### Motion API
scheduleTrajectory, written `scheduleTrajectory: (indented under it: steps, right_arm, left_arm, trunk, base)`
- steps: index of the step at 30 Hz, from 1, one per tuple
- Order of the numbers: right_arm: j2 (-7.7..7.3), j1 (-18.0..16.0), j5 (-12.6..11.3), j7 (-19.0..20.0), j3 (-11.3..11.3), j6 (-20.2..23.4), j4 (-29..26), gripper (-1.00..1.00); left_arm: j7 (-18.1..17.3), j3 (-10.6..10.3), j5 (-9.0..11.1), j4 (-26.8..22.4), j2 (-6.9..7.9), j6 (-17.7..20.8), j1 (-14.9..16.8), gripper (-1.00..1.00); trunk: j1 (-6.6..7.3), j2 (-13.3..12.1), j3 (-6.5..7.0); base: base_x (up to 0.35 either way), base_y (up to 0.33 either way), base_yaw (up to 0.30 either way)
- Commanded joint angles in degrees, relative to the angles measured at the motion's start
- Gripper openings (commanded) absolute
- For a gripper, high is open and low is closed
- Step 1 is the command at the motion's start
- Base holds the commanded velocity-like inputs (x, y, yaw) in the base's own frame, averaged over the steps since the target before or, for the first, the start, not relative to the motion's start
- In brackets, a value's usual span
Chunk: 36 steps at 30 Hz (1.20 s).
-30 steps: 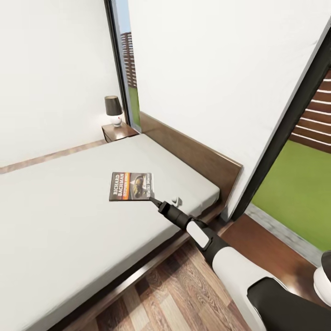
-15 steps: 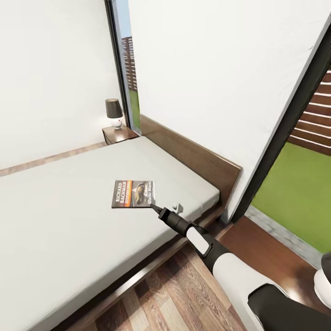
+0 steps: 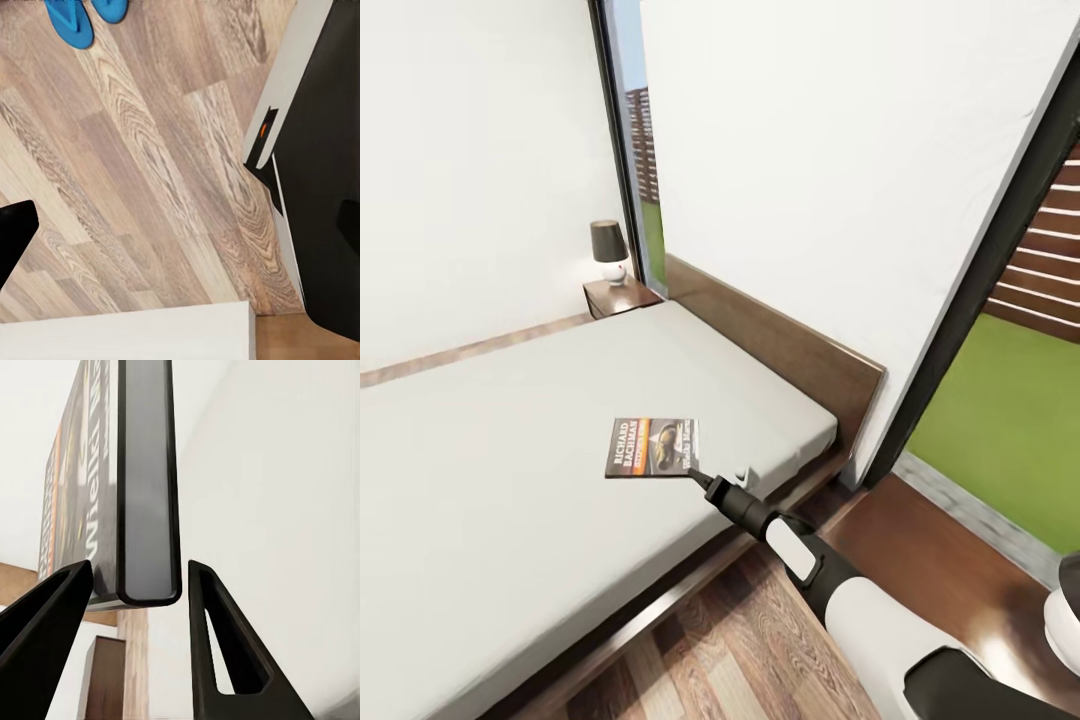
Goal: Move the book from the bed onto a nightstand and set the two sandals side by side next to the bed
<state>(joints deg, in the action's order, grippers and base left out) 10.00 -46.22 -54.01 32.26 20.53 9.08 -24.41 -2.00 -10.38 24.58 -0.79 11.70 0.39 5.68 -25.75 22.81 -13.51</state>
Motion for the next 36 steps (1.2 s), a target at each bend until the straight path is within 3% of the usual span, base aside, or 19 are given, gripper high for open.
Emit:
scheduleTrajectory:
  steps: [1,24,26,31,36]
  right_arm:
    - [0.00,0.11,-0.57,0.18,0.02,0.39,-0.01,-1.00]
    - [0.00,0.86,-0.57,0.55,0.12,0.57,0.12,-1.00]
    - [-0.42,0.20,-1.30,1.14,0.00,0.45,-0.56,-1.00]
    - [-0.42,-1.47,-3.51,2.10,-0.01,0.48,-2.36,-1.00]
    - [-0.42,-3.12,-3.51,2.10,-0.01,0.48,-3.92,-1.00]
  left_arm:
    - [-0.20,-0.48,0.59,0.00,0.03,0.02,0.03,1.00]
    - [-0.19,-0.60,0.56,-0.02,-0.01,-0.22,0.03,1.00]
    - [-0.30,0.03,0.82,-0.17,0.65,0.44,0.69,1.00]
    - [-0.30,0.03,0.82,-0.17,0.64,0.75,0.96,1.00]
    - [-0.30,0.03,0.82,-0.17,0.64,0.75,0.96,1.00]
  trunk:
    - [-0.03,0.10,-0.06]
    - [-0.03,0.10,0.25]
    - [-0.03,0.10,0.25]
    - [-0.03,0.10,0.25]
    - [-0.03,0.10,0.25]
  base:
    - [0.000,0.000,0.000]
    - [0.000,0.000,0.000]
    - [0.000,0.000,0.000]
    - [0.000,0.000,0.000]
    - [0.000,0.000,0.000]
